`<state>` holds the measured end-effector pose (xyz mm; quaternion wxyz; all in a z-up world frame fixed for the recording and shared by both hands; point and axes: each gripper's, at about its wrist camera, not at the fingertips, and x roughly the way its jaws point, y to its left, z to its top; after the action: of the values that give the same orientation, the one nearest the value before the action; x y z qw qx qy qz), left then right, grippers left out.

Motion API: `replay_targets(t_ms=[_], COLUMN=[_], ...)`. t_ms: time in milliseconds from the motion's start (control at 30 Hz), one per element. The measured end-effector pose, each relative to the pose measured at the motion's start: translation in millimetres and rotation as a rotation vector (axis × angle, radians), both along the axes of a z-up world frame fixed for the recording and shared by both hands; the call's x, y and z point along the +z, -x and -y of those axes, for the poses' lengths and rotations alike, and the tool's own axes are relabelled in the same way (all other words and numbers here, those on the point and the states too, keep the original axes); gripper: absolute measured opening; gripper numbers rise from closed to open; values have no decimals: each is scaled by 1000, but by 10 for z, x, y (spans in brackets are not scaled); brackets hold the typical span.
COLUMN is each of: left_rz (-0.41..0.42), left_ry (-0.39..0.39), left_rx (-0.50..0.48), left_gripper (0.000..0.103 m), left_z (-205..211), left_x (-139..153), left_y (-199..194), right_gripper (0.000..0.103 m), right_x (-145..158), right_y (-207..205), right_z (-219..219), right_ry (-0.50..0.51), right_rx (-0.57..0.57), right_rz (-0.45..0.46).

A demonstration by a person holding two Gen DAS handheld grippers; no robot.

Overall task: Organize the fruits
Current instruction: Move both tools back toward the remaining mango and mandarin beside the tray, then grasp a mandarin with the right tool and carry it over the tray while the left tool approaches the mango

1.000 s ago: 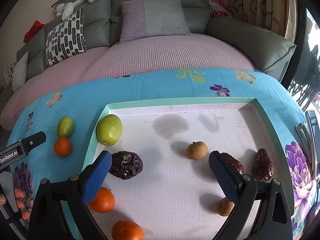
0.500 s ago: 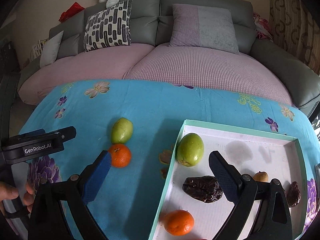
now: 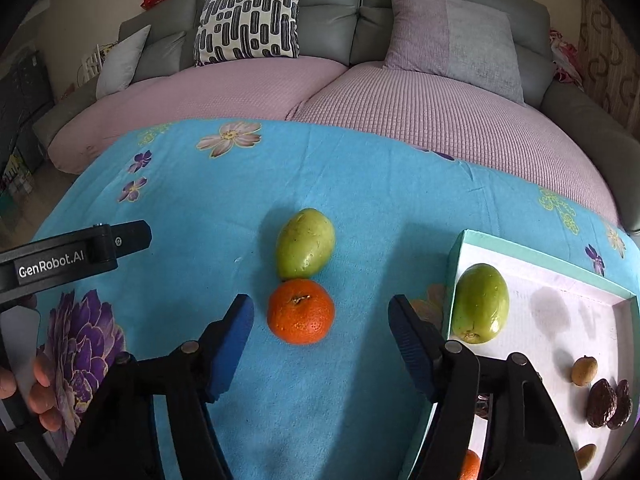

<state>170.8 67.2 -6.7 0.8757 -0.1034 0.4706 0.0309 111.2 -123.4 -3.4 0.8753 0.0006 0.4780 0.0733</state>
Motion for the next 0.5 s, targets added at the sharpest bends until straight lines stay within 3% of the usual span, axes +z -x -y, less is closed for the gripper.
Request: replay_targets(t_ms=[100, 233, 500], left_rz=[-3, -2, -16], left_ry=[2, 7, 7], left_rx=[-9, -21, -25], left_gripper=[103, 103, 103], left_z=[20, 47, 75], left_x=[-10, -12, -29], left_y=[-6, -18, -33], right_gripper=[60, 57, 40], right_x=[-65, -109, -121], right_y=[-11, -17, -3], right_z=[-27, -60, -93], right_ry=[-10, 7, 4], right_rx=[13, 21, 39], right_rz=[-21, -31, -31])
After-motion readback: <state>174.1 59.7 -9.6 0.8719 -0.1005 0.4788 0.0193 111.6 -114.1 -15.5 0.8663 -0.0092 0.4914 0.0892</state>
